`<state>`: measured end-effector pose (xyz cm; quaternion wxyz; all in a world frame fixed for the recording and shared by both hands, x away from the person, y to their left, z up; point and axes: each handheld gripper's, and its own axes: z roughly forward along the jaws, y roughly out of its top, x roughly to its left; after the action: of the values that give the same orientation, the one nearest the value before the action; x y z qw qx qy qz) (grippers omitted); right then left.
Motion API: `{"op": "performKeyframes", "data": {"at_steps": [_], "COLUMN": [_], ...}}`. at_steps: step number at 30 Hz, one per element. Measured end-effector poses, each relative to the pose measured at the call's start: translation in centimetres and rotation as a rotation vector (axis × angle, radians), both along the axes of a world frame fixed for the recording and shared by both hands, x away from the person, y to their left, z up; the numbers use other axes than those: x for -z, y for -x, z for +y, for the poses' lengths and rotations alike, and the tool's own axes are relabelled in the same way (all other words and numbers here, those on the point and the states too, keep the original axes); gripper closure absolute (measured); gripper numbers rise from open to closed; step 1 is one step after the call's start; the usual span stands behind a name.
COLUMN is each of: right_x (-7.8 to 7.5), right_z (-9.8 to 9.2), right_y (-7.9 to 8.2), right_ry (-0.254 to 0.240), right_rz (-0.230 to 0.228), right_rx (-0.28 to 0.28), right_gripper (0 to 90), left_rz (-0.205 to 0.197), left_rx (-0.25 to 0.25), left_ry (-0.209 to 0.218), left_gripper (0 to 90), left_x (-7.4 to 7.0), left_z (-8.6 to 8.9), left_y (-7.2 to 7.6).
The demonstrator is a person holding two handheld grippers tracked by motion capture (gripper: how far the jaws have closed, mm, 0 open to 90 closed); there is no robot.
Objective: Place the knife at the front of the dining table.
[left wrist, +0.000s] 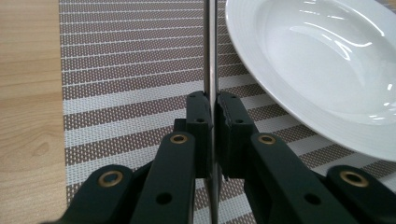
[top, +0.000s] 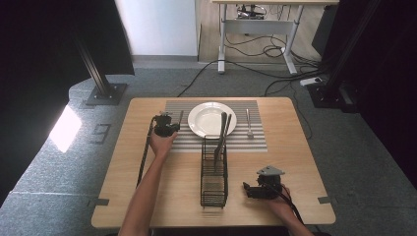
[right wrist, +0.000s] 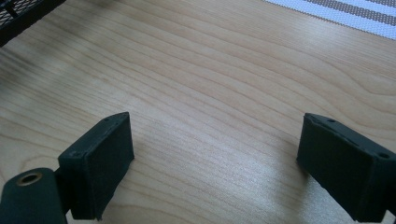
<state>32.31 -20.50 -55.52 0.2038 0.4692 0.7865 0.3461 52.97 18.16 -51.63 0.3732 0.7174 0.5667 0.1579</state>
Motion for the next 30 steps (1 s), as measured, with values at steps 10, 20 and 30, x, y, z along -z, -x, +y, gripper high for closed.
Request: {"op": "performKeyframes", "data": {"at_steps": [10,20,30], "right_x": [0.0,0.0,0.0], "right_z": [0.0,0.0,0.0], "right_y": [0.0,0.0,0.0], "right_ry": [0.000,-0.002,-0.001], "right_rz": [-0.002,-0.002,-0.002], "right_rx": [-0.006,-0.008,-0.009], "right_gripper": [11.3,11.6,11.9], "left_rz": [0.044,0.064,0.088], "left_rx": [-0.011,-0.017,-0.023], "left_ry": [-0.002,0.004,0.002], "left_gripper": [84.0,84.0,83.9], "left_x": [1.5,1.9,2.1], "left_z": [-0.4,-0.4,-0.3], "left_y": [-0.6,-0.9,-1.0]}}
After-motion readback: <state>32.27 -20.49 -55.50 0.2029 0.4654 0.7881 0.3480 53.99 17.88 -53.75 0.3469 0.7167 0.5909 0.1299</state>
